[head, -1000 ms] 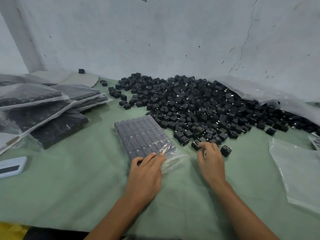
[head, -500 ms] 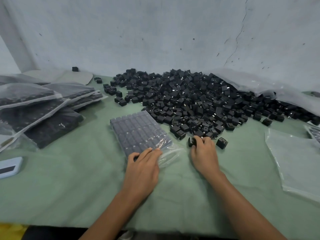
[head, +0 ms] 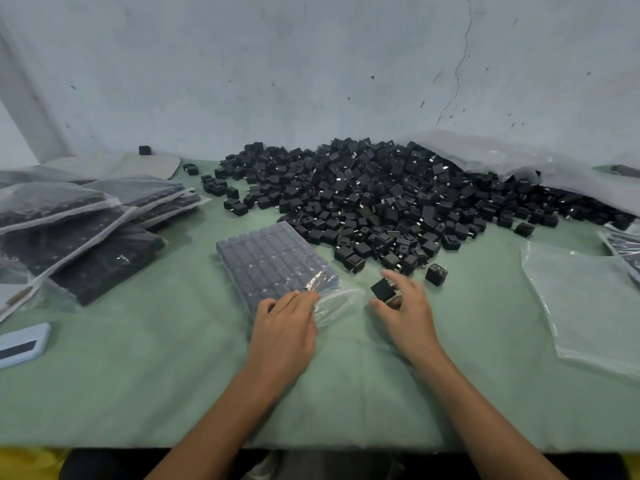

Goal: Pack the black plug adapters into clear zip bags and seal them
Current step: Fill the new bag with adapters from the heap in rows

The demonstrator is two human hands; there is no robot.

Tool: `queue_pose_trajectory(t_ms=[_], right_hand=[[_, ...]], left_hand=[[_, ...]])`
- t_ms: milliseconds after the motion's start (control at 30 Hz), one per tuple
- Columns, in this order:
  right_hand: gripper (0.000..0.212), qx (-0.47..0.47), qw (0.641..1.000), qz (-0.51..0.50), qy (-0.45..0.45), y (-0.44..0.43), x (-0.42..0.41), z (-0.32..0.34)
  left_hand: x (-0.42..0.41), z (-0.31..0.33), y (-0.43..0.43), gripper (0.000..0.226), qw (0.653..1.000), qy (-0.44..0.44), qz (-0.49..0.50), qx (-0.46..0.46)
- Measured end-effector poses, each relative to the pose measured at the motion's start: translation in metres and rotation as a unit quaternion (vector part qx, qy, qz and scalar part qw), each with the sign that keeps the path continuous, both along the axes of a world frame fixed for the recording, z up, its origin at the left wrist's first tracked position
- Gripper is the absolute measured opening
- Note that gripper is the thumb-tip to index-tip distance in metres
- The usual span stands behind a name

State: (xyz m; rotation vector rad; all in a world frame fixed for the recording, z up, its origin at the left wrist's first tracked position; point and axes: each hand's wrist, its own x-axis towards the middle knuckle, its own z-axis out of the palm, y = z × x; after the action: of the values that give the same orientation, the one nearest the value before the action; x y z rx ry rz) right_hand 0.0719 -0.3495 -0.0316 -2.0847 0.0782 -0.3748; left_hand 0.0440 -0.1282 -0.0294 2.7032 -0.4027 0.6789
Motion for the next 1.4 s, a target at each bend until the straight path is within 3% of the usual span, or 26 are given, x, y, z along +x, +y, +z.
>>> queue_pose_trajectory(t_ms=[200, 333, 600, 767, 1100, 1233, 1400], right_hand=[[0.037, 0.122, 0.987, 0.102, -0.008, 0.041, -0.038, -0.005], [0.026, 0.141, 0.986, 0.087, -0.001, 0.059, -0.035, -0.003], [0.022, 0.028, 0.997, 0.071, 0.007, 0.067, -0.016, -0.001], [0.029, -0.046, 0.996, 0.07, -0.022, 0.071, -0.008, -0.005], [0.023, -0.11, 0.99, 0.076, -0.043, 0.078, -0.003, -0.011], [0.011, -0.117, 0.987, 0.105, -0.045, 0.076, -0.004, -0.011], [0.017, -0.112, 0.984, 0.123, -0.063, 0.073, -0.007, -0.011]], left_hand=[[0.01, 0.009, 0.003, 0.025, 1.0, 0.003, -0.006, 0.02], [0.016, 0.014, 0.001, 0.016, 0.999, 0.005, -0.008, 0.031], [0.025, 0.019, 0.003, 0.008, 0.998, -0.014, 0.001, 0.063], [0.026, 0.02, 0.006, 0.019, 0.999, -0.006, -0.005, 0.047], [0.02, 0.001, 0.007, 0.019, 0.998, -0.06, -0.014, 0.01], [0.026, -0.003, 0.011, 0.032, 0.997, -0.06, -0.058, 0.001], [0.025, 0.0, 0.011, 0.041, 0.994, -0.054, -0.089, 0.04]])
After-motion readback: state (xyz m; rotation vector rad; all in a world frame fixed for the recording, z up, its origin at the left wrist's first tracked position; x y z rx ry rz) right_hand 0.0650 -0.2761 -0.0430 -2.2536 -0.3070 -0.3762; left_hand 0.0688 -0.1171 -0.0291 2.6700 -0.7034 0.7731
